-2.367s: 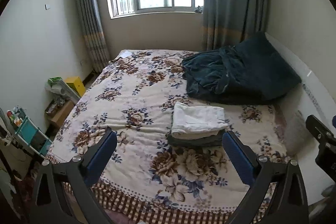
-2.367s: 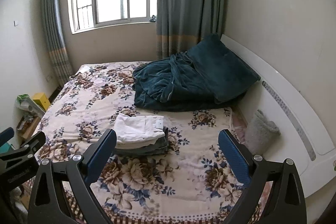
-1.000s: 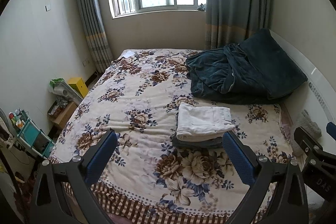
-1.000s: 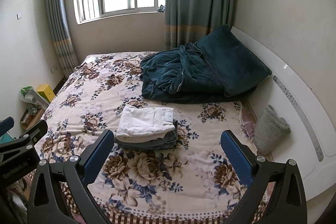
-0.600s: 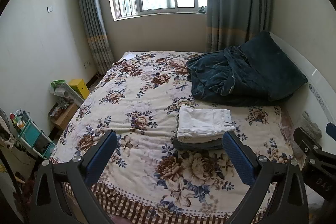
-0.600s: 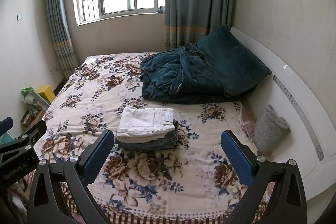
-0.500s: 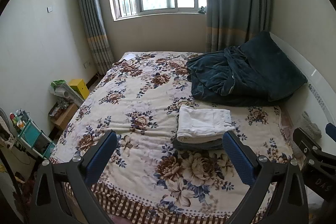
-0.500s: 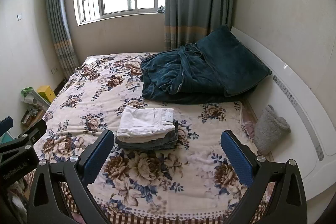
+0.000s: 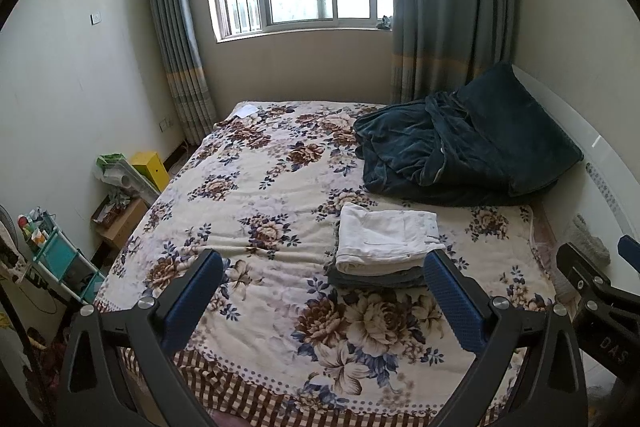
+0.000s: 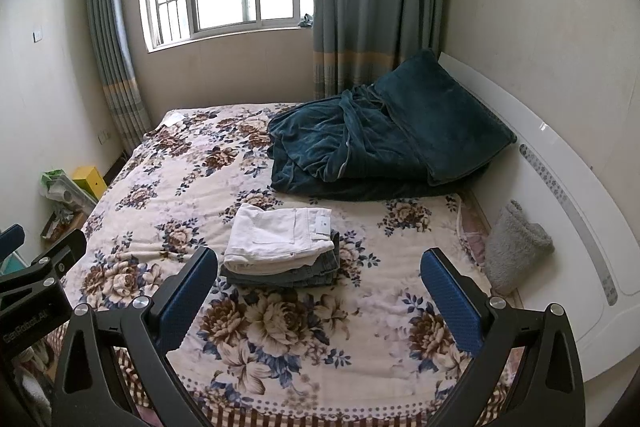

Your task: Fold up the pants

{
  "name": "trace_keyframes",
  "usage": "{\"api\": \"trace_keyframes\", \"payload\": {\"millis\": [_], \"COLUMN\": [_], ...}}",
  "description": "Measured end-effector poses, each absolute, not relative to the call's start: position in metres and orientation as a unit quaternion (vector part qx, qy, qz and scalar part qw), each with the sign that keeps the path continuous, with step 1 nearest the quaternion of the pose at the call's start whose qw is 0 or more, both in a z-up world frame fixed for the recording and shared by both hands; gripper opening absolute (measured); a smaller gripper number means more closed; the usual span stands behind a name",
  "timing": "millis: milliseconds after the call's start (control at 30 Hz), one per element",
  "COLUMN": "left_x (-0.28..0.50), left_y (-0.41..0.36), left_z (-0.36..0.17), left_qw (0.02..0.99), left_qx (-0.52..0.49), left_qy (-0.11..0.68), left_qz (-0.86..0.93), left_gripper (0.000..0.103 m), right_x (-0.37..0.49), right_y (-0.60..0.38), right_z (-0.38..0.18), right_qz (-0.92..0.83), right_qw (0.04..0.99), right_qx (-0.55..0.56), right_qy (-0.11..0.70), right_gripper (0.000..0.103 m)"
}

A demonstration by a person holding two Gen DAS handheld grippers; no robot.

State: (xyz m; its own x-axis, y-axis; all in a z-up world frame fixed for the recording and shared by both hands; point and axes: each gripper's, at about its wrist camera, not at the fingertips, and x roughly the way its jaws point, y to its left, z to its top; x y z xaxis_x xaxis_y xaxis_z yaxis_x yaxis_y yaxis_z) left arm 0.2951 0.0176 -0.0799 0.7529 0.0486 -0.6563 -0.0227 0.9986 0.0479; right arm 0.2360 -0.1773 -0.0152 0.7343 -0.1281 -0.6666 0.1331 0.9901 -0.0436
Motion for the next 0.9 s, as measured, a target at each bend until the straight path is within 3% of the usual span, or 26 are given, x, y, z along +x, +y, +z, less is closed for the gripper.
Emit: {"api": "trace_keyframes", "payload": {"millis": [900], "left_x": [0.296], "left_y": [0.007], "left_z": [-0.073], "left_qw": [0.938], "left_qx": [0.016], "left_qy": [0.346], "left_qz": [0.021], "left_gripper": [0.103], "right_x": [0.235], "right_y": [-0.169], "right_z": [-0.014], "right_qz": [-0.073], "right_qw": [0.931], "right_qx": [0.007], "right_qy": [0.357], "right_gripper": [0.103]}}
